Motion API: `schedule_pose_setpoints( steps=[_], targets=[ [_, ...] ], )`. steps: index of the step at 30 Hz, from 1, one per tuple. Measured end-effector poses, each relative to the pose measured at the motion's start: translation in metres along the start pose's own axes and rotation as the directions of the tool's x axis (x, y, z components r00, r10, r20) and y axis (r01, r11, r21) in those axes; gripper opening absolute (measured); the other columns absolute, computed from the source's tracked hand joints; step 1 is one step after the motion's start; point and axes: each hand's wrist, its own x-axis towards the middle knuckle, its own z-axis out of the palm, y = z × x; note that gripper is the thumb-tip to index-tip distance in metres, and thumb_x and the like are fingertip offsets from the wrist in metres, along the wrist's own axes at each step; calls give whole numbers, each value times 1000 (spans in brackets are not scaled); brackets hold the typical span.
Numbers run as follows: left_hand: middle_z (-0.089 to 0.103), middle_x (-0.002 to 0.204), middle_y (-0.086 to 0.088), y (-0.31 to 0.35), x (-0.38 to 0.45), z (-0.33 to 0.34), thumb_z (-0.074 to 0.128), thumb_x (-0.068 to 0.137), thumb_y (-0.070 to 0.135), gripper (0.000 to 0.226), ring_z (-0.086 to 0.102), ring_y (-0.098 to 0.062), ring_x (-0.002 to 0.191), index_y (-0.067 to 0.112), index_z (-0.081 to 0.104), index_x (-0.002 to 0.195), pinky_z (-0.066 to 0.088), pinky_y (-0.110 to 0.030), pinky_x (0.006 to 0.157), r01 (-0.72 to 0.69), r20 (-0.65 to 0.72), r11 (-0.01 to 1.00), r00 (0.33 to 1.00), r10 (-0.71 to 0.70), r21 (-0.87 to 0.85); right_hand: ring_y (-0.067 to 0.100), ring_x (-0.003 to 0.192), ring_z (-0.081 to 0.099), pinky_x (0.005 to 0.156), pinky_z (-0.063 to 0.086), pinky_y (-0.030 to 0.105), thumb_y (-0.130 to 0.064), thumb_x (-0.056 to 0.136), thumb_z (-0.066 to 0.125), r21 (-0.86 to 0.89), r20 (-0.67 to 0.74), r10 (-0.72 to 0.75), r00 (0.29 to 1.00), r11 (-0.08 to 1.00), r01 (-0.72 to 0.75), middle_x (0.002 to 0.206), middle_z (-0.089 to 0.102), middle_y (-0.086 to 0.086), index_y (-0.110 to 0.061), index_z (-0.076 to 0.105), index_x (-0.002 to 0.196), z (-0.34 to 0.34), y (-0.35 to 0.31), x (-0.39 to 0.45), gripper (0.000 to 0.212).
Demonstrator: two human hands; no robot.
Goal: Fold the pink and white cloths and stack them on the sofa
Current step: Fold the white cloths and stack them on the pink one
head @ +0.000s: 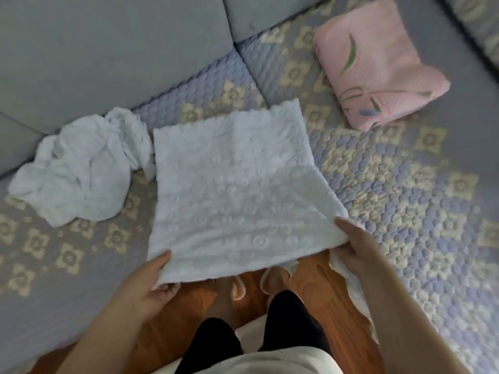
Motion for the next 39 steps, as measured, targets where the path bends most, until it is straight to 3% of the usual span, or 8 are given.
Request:
schedule_pose_setpoints(
  steps=[5,8,11,14,23,27,31,39],
  targets=[
    [74,75,-7,33,-80,-11,70,85,10,11,70,-19,78,9,63,93,59,-30,57,-40,246,969,964,101,-244,25,93,72,69,63,35,-12,90,64,-15,70,-157,985,987,159,116,69,17,0,64,117,-5,-61,-101,29],
    [57,60,0,84,-126,-20,86,34,1,51,60,-10,50,14,53,70,51,-22,51,-161,324,863,882,343,-479,14,79,74,71,61,27,-8,95,51,113,215,-305,928,951,287,90,74,9,-5,77,79,29,-92,-160,31],
    [58,61,-2,139,-161,-8,64,68,-5,19,57,-11,55,12,55,69,52,-21,52,-267,315,794,813,491,-546,12,68,71,62,60,24,-3,94,54,56,238,-436,868,898,436,74,73,5,-7,71,82,92,-127,-191,21],
    [62,49,-4,196,-185,17,36,99,0,36,57,-13,60,6,59,71,53,-19,46,-403,228,797,811,539,-451,21,65,67,45,56,27,1,92,58,-40,203,-505,839,852,523,78,68,11,-5,57,97,152,-167,-215,7],
    [67,59,-1,254,-263,-20,50,100,10,20,61,-8,51,9,59,82,52,-16,53,-588,286,665,611,738,-461,15,60,70,57,58,28,-12,101,51,18,361,-704,612,661,750,85,68,7,-14,61,102,172,-204,-305,11],
    [65,84,-4,213,-222,-41,57,98,10,4,63,-12,67,14,58,100,56,-22,53,-652,296,698,632,716,-297,19,75,67,54,59,27,-8,103,48,-126,359,-681,638,642,757,98,62,8,-12,60,106,134,-177,-284,12],
    [63,113,-7,131,-135,-44,65,95,9,33,65,-23,87,11,55,126,58,-33,57,-621,183,781,762,621,-66,26,87,62,55,62,32,-8,99,57,-301,229,-598,768,707,640,124,55,14,-9,46,136,76,-131,-200,38],
    [68,118,-15,-58,76,-1,65,96,15,24,65,-25,96,5,62,118,55,-33,67,-104,1,987,995,104,119,39,102,63,90,56,54,-12,100,57,-680,-77,-329,941,707,191,120,63,23,-5,63,112,-24,-34,34,16]
  ],
)
